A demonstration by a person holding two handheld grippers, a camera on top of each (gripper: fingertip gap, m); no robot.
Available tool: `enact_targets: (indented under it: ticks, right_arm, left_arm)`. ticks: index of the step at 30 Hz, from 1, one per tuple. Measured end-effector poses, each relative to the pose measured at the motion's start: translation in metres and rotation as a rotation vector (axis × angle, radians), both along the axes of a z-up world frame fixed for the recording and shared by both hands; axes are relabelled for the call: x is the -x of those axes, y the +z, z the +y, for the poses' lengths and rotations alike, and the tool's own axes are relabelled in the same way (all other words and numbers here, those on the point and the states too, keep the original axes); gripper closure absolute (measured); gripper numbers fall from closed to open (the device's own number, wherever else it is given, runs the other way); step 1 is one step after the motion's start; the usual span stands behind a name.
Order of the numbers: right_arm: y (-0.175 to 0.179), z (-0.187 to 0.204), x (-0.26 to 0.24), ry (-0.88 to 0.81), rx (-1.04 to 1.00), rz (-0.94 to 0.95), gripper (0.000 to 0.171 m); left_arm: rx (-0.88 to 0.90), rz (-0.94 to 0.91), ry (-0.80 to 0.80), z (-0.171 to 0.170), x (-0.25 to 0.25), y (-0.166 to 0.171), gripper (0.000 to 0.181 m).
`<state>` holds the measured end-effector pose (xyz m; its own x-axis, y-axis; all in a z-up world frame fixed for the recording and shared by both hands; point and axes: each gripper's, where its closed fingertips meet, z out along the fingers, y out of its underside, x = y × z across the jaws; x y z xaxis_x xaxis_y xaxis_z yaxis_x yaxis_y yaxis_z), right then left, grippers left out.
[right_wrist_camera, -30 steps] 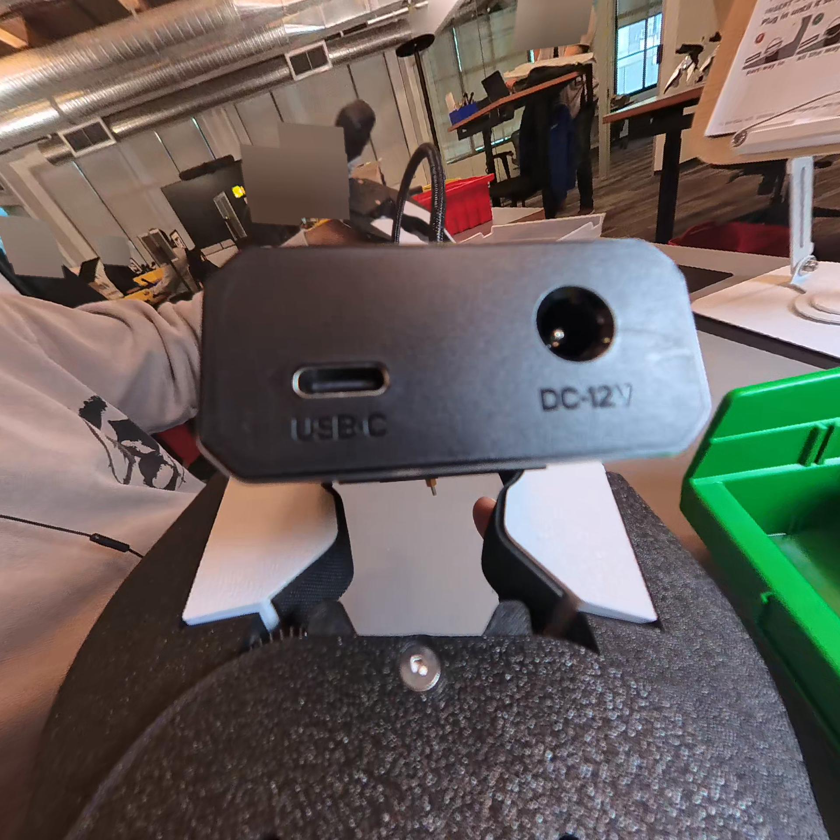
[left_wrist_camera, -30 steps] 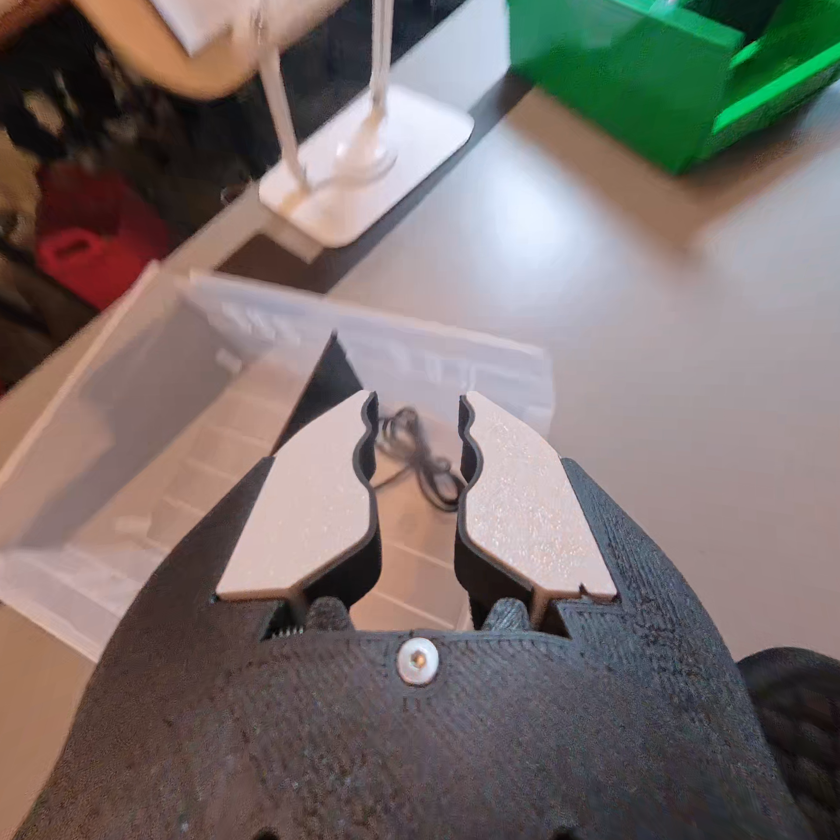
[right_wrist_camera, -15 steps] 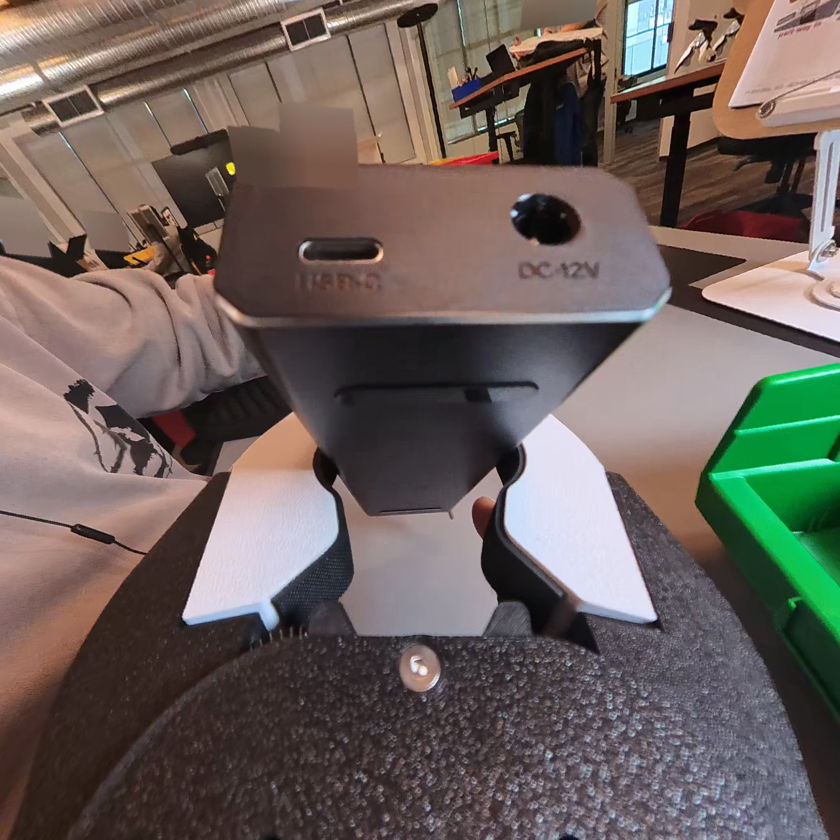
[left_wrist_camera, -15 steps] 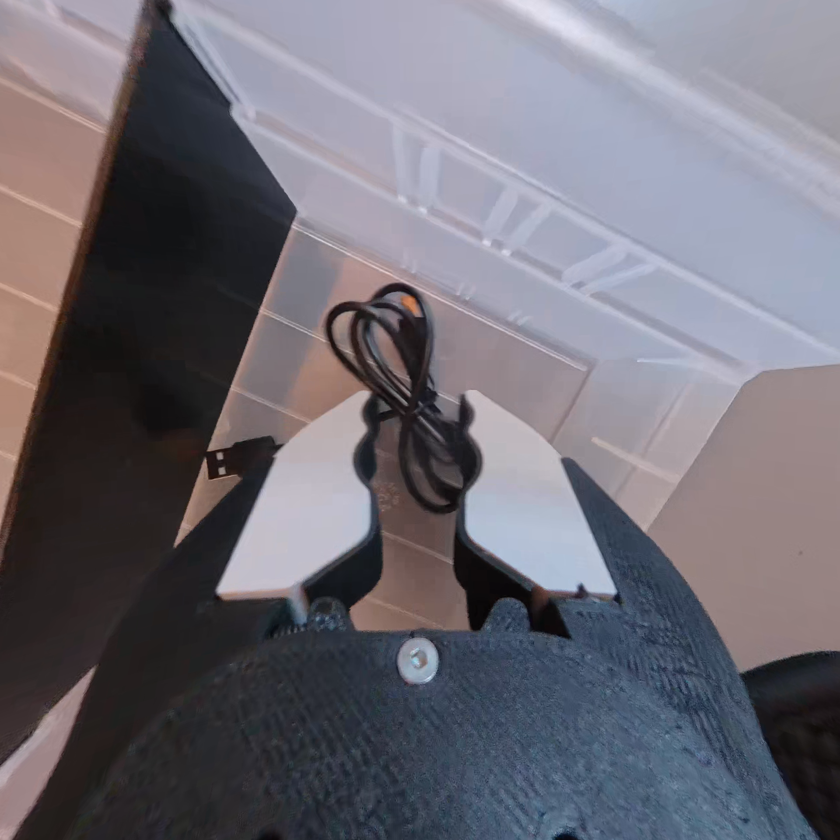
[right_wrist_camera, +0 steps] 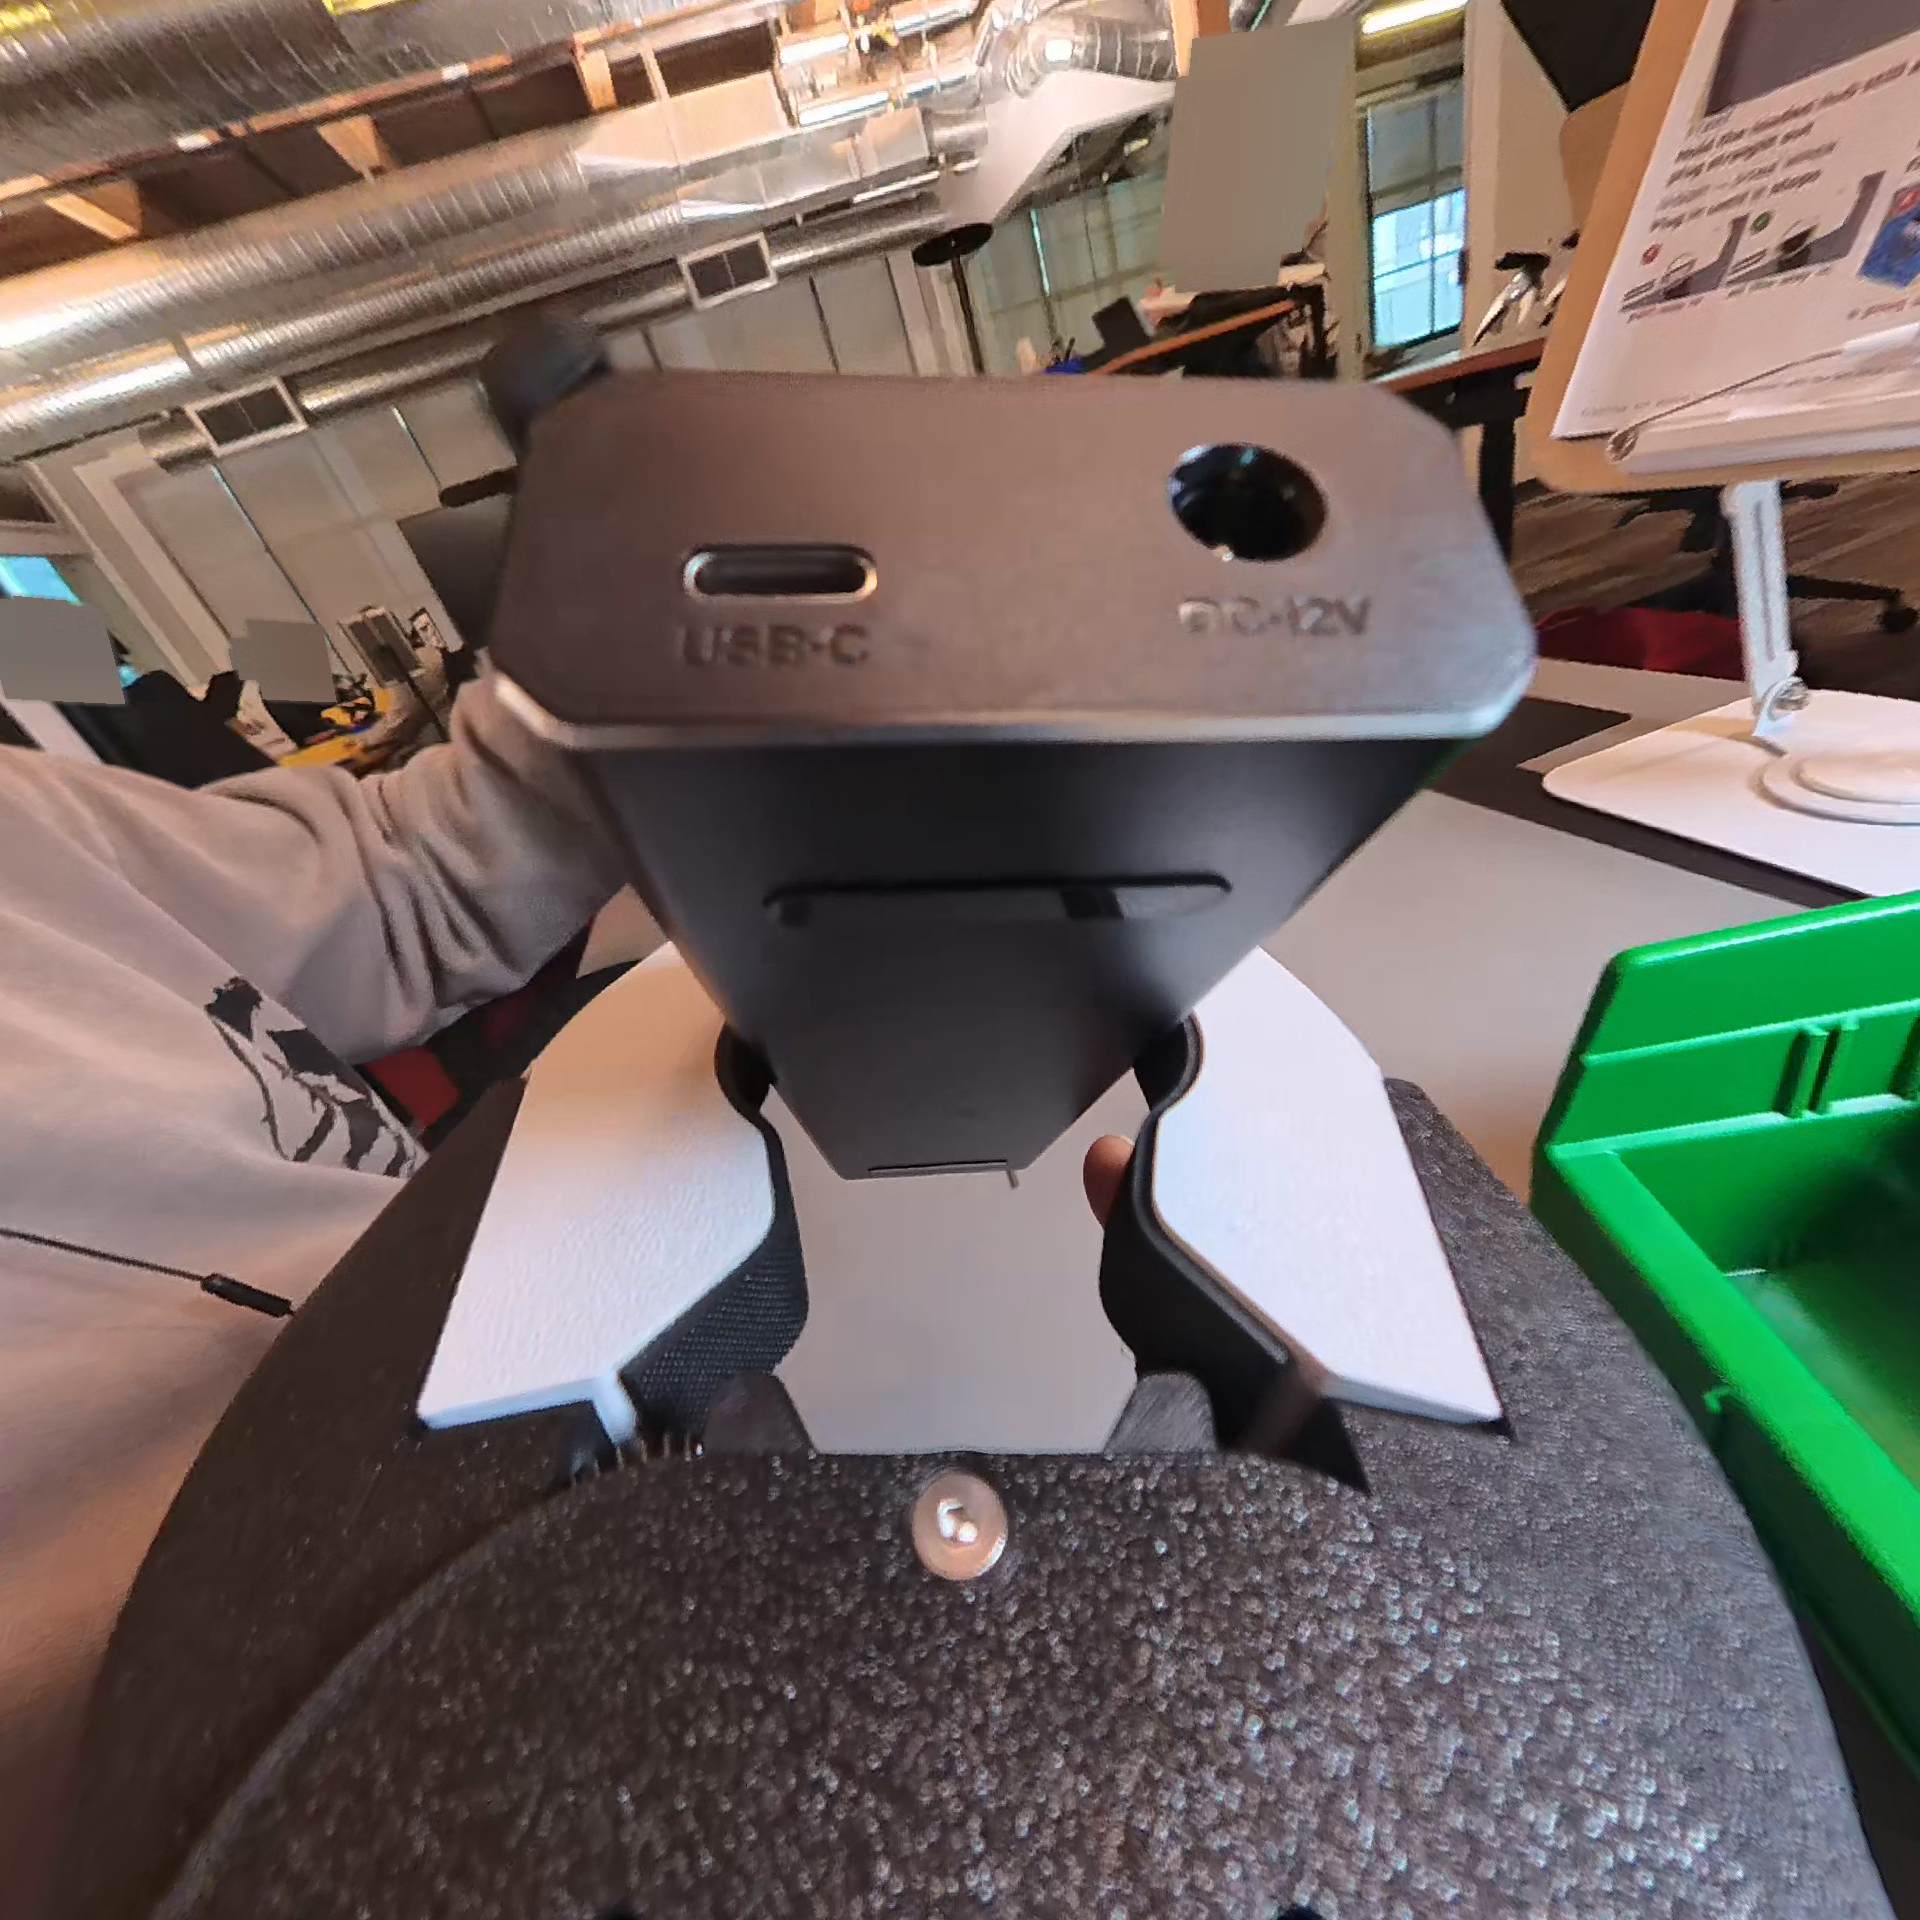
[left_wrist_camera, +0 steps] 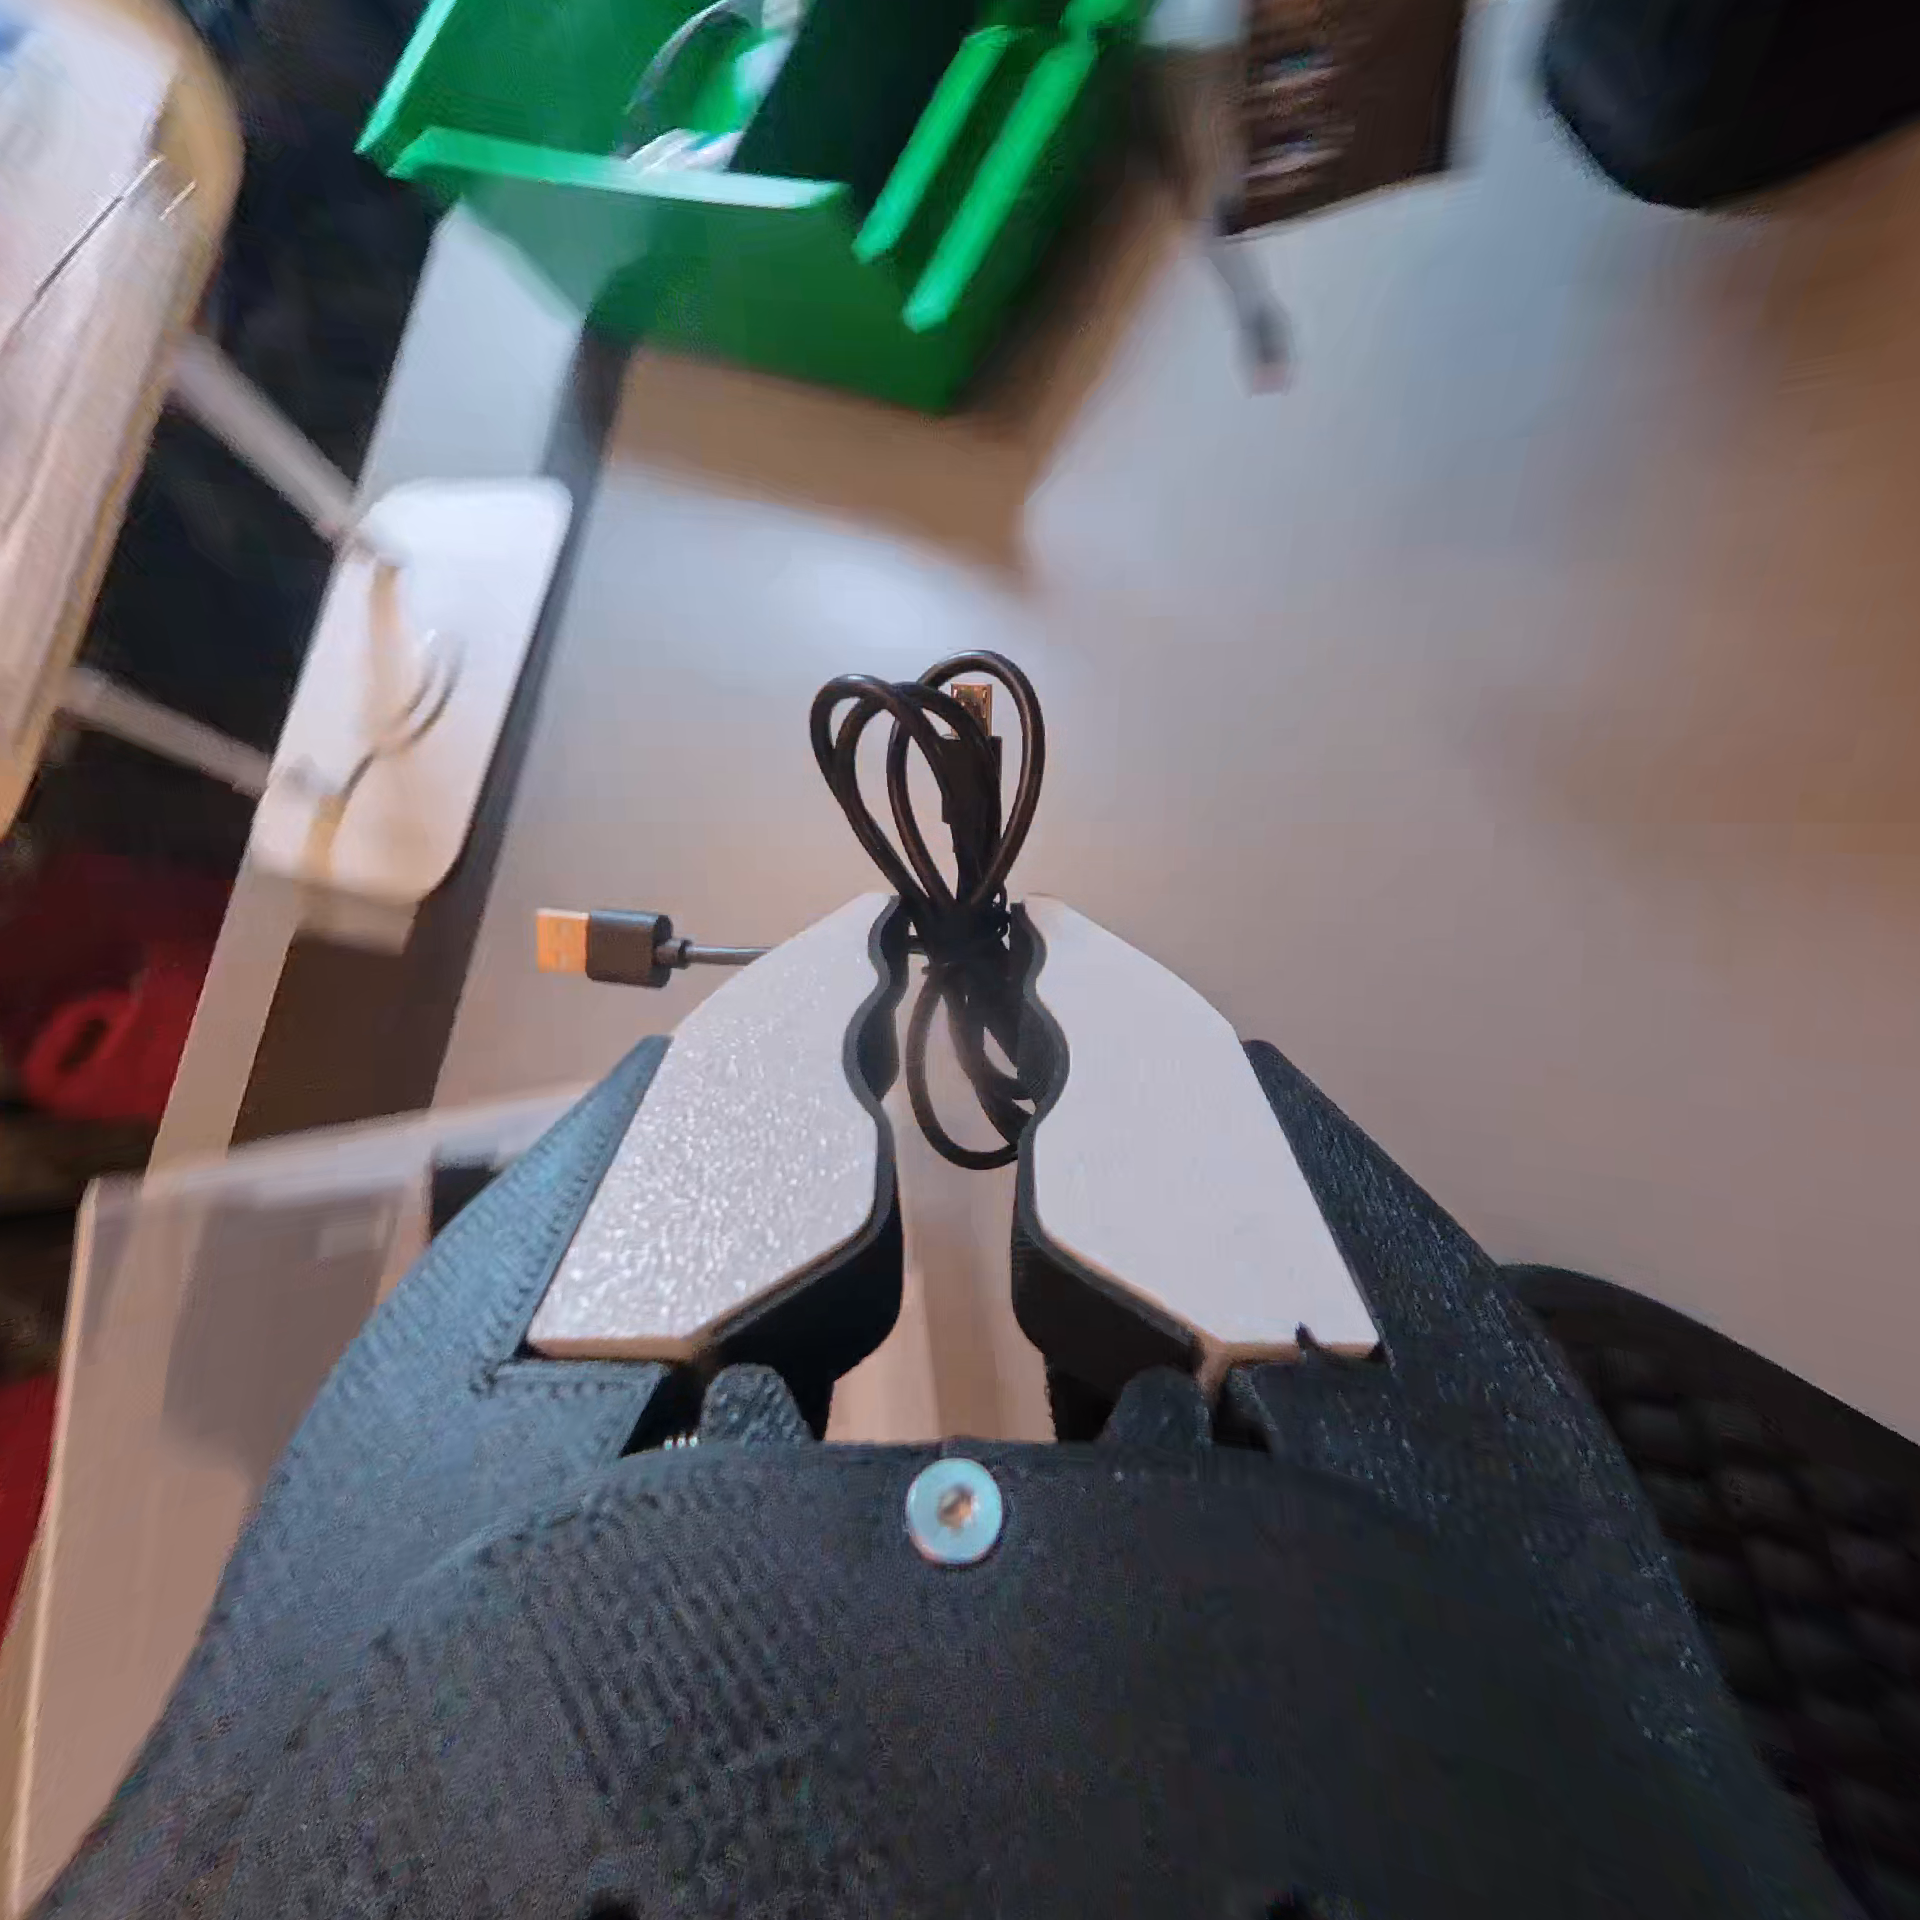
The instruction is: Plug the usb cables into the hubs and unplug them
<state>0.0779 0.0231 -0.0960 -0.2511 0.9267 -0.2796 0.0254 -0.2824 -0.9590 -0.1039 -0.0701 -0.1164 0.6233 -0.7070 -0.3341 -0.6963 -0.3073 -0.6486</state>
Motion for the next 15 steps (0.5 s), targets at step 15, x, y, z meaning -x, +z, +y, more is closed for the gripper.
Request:
enact_targets:
  ticks: [15]
  right_arm:
    - [-0.011, 0.023, -0.005, -0.08, 0.019, -0.036, 0.101]
  left_arm:
    - [0.319, -0.261, -0.466, -0.034, -0.123, -0.077, 0.148]
